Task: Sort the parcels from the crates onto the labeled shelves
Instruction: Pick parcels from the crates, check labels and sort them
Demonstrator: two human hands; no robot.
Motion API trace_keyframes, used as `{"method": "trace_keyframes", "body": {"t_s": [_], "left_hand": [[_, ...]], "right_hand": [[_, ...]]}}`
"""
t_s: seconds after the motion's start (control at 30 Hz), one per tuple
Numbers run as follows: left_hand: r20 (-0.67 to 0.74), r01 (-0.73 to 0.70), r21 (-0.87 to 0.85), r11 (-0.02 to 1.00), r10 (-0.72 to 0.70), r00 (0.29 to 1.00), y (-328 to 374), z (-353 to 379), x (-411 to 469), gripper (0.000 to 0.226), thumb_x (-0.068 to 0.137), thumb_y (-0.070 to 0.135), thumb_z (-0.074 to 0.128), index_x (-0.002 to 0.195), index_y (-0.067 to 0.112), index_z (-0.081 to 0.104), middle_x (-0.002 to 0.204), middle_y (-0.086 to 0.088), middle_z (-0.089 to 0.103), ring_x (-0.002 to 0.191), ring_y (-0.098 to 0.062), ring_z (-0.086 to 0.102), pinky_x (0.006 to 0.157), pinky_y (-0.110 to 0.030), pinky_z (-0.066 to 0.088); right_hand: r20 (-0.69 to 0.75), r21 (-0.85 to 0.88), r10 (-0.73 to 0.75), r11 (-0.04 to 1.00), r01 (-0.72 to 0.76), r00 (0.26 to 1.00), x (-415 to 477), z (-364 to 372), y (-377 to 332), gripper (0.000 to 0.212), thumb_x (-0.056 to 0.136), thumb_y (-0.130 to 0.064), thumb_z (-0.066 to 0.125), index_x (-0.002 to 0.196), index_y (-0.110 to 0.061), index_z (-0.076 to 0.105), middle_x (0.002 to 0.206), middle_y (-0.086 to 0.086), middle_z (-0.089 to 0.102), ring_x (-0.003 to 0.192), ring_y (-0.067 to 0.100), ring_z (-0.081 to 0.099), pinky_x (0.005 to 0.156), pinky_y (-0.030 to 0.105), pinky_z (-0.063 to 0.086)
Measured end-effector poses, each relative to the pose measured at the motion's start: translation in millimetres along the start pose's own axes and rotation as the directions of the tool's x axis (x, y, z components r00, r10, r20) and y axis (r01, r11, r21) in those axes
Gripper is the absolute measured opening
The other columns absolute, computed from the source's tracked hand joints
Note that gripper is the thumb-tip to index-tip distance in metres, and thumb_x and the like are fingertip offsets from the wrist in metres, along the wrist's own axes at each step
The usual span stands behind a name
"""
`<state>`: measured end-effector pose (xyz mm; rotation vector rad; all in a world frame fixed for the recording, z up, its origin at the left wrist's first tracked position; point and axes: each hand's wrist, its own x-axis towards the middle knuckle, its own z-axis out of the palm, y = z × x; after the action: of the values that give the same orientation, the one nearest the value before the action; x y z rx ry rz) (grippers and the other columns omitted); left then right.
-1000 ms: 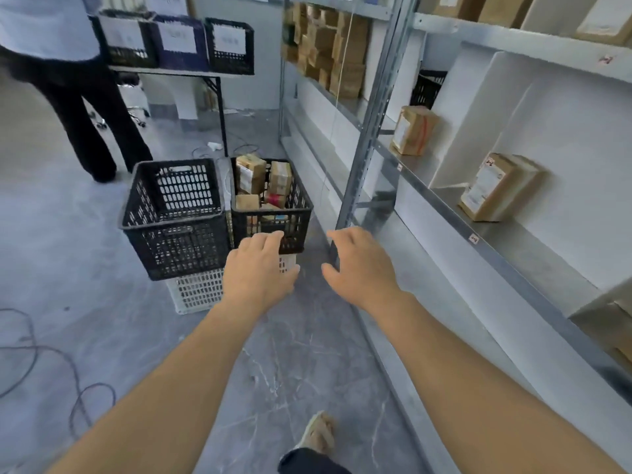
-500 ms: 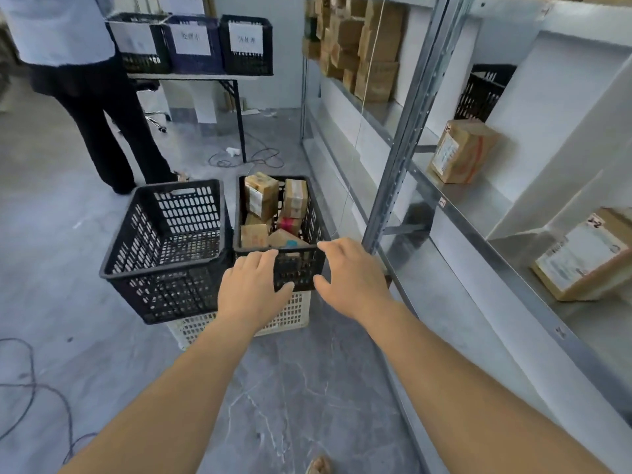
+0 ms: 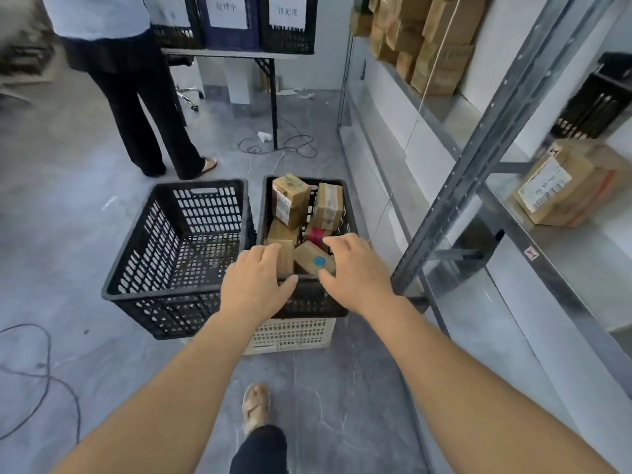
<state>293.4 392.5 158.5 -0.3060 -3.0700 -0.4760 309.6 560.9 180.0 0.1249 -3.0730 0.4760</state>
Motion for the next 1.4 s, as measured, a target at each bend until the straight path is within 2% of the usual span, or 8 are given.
{"method": "trace_keyframes", "body": {"t_s": [0.17, 0.33, 0.6, 1.0, 1.17, 1.27, 1.4], "left_hand": [[0.013, 0.022, -0.041, 0.999, -0.021, 1.000, -34.7, -1.1, 77.4, 0.067, 0.090, 0.051, 0.052, 0.145, 0.019, 0.032, 0.142, -0.003, 0.043, 0.131, -0.024, 0.039, 0.105, -0.039, 0.037], [0.021, 0.010, -0.052, 0.999, -0.009, 1.000, -75.0, -15.9, 161.1, 0.066, 0.091, 0.049, 0.051, 0.145, 0.018, 0.032, 0.143, -0.004, 0.043, 0.131, -0.022, 0.038, 0.106, -0.035, 0.035], [0.132, 0.022, -0.032, 0.999, -0.018, 0.991, -129.8, -4.0, 258.7, 0.066, 0.092, 0.050, 0.048, 0.146, 0.018, 0.029, 0.144, -0.003, 0.041, 0.133, -0.022, 0.036, 0.107, -0.036, 0.035], [0.302, 0.093, -0.082, 0.992, -0.064, 0.951, -137.6, 57.1, 364.6, 0.066, 0.093, 0.047, 0.050, 0.147, 0.018, 0.027, 0.147, -0.004, 0.037, 0.136, -0.022, 0.032, 0.108, -0.034, 0.032], [0.370, 0.178, -0.155, 0.972, -0.110, 0.923, -130.9, 101.3, 422.9, 0.068, 0.092, 0.044, 0.054, 0.149, 0.020, 0.025, 0.150, -0.003, 0.034, 0.139, -0.022, 0.031, 0.107, -0.041, 0.035], [0.380, 0.245, -0.244, 0.938, -0.140, 0.914, -124.5, 134.0, 450.1, 0.069, 0.092, 0.039, 0.057, 0.149, 0.018, 0.024, 0.151, -0.004, 0.035, 0.137, -0.021, 0.035, 0.107, -0.036, 0.033], [0.388, 0.361, -0.340, 0.868, -0.220, 0.895, -126.7, 174.6, 485.9, 0.077, 0.091, 0.036, 0.060, 0.152, 0.015, 0.017, 0.154, -0.004, 0.029, 0.139, -0.022, 0.033, 0.108, -0.034, 0.031]], "right_hand": [[0.007, -0.009, -0.011, 1.000, 0.011, 1.000, 86.2, 7.1, -4.9, 0.054, 0.093, -0.034, 0.054, 0.143, -0.020, 0.039, 0.139, 0.003, 0.043, 0.129, 0.021, 0.040, 0.100, 0.033, 0.040], [0.026, -0.005, 0.003, 1.000, -0.003, 1.000, 178.3, 8.7, -22.1, 0.049, 0.093, -0.034, 0.054, 0.139, -0.022, 0.042, 0.134, 0.002, 0.045, 0.122, 0.020, 0.044, 0.092, 0.029, 0.042], [0.111, 0.013, 0.071, 0.997, -0.072, 0.991, 274.8, 37.2, -28.9, 0.055, 0.093, -0.034, 0.054, 0.144, -0.024, 0.036, 0.140, -0.001, 0.041, 0.128, 0.017, 0.041, 0.098, 0.031, 0.041], [0.245, 0.055, 0.184, 0.978, -0.203, 0.952, 377.5, 100.8, 45.7, 0.051, 0.093, -0.034, 0.055, 0.141, -0.024, 0.039, 0.137, 0.000, 0.044, 0.123, 0.016, 0.046, 0.094, 0.031, 0.046], [0.316, 0.096, 0.247, 0.952, -0.290, 0.916, 419.2, 145.4, 88.2, 0.056, 0.093, -0.032, 0.057, 0.144, -0.020, 0.036, 0.141, 0.003, 0.042, 0.126, 0.020, 0.046, 0.093, 0.033, 0.046], [0.376, 0.101, 0.267, 0.940, -0.325, 0.887, 434.5, 176.3, 111.9, 0.053, 0.093, -0.031, 0.057, 0.141, -0.016, 0.039, 0.139, 0.006, 0.044, 0.122, 0.022, 0.049, 0.089, 0.032, 0.046], [0.433, 0.163, 0.266, 0.916, -0.366, 0.861, 452.1, 212.6, 132.3, 0.056, 0.093, -0.029, 0.058, 0.141, -0.012, 0.037, 0.139, 0.010, 0.045, 0.124, 0.026, 0.048, 0.094, 0.037, 0.045]]}}
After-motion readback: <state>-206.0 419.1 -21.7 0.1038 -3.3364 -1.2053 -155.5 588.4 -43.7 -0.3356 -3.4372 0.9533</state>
